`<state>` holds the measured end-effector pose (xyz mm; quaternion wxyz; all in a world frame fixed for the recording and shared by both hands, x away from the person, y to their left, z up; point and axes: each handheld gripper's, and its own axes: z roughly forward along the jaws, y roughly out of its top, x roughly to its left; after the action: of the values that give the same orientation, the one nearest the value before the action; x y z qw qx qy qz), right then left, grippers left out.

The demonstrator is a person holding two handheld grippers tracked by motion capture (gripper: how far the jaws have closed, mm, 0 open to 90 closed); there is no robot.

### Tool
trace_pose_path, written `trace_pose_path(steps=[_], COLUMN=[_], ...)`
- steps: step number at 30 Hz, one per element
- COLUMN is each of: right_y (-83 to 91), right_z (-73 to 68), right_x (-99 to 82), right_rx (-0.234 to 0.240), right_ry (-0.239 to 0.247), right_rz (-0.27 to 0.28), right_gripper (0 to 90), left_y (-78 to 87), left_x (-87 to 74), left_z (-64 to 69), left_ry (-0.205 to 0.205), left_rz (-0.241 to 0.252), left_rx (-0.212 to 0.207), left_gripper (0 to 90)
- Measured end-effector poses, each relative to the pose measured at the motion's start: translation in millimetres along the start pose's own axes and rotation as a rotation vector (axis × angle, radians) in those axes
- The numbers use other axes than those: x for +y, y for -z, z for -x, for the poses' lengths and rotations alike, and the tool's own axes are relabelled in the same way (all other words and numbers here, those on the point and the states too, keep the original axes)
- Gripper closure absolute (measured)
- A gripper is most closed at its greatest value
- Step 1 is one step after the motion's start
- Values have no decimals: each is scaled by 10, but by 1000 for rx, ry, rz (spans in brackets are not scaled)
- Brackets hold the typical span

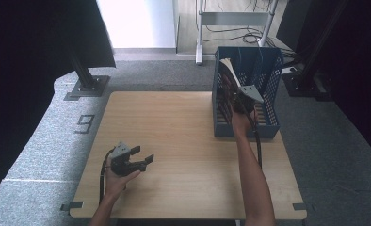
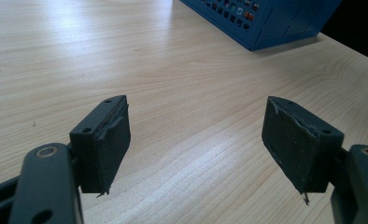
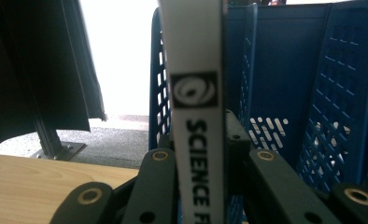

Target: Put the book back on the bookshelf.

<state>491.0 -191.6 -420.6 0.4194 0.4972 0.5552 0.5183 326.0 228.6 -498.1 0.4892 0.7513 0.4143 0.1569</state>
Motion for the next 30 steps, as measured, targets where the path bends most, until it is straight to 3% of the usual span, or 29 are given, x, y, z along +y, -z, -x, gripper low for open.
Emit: trace_pose_path(steps=[7,18,30], right_y=[24,-96,-335], right_z=[36,96,53], right_x=[22,62,159], right_rx=[-18,-74,-114], right_ry=[22,-51,-67], right_rz=[-12,27,59], right_gripper=[814,818,819], left_y=[4,15,77], left_x=[6,13,17], left_z=[16,5,-81], left_ry=[-2,2,20], left_rz=[6,16,33], left_rx=[-1,5,22], left_gripper=[236,239,239])
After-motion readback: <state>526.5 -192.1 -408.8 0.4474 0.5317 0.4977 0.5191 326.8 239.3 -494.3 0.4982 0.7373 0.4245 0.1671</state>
